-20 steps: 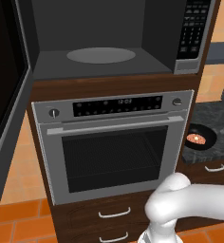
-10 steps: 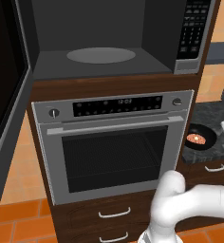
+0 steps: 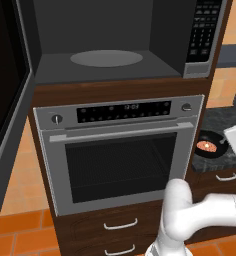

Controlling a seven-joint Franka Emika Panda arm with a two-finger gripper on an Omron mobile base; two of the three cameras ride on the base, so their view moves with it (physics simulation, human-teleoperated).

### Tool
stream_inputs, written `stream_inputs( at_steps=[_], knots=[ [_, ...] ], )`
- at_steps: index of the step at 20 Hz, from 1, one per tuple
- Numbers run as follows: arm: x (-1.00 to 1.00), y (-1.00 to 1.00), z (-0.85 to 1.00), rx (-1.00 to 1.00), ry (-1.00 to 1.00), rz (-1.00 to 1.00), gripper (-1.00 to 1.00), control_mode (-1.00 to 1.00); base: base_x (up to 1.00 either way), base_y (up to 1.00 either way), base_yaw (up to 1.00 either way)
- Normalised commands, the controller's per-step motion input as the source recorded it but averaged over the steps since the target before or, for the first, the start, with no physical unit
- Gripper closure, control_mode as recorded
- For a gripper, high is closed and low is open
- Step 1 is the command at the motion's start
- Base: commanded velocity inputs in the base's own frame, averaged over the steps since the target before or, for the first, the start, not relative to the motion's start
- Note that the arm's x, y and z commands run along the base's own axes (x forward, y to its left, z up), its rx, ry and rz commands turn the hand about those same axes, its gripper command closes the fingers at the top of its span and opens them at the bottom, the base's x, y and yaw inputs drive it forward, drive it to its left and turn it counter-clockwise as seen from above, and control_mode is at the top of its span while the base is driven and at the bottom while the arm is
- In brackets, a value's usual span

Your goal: Open the microwave, place the bowl with waffle inside the microwave, then close the microwave door and turn it on.

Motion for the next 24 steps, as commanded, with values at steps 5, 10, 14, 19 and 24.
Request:
stream_inputs(
  at_steps=[5, 10, 14, 19, 24],
  knots=[
    [0.05, -0.17, -0.38, 0.05, 0.06, 0.0, -1.0, -1.0, 0.0, 0.0, 0.0],
    [0.09, 0.14, -0.37, 0.0, 0.02, 0.0, 1.0, -1.0, 0.0, 0.0, 0.0],
    [0.01, 0.21, -0.48, 0.0, 0.04, 0.0, 1.0, -1.0, 0.0, 0.0, 0.0],
    [-0.01, 0.09, -0.4, 0.0, 0.02, 0.0, 1.0, -1.0, 0.0, 0.0, 0.0],
    [-0.28, 0.23, -0.02, -0.03, 0.0, -0.04, 1.0, -1.0, 0.0, 0.0, 0.0]
  ],
)
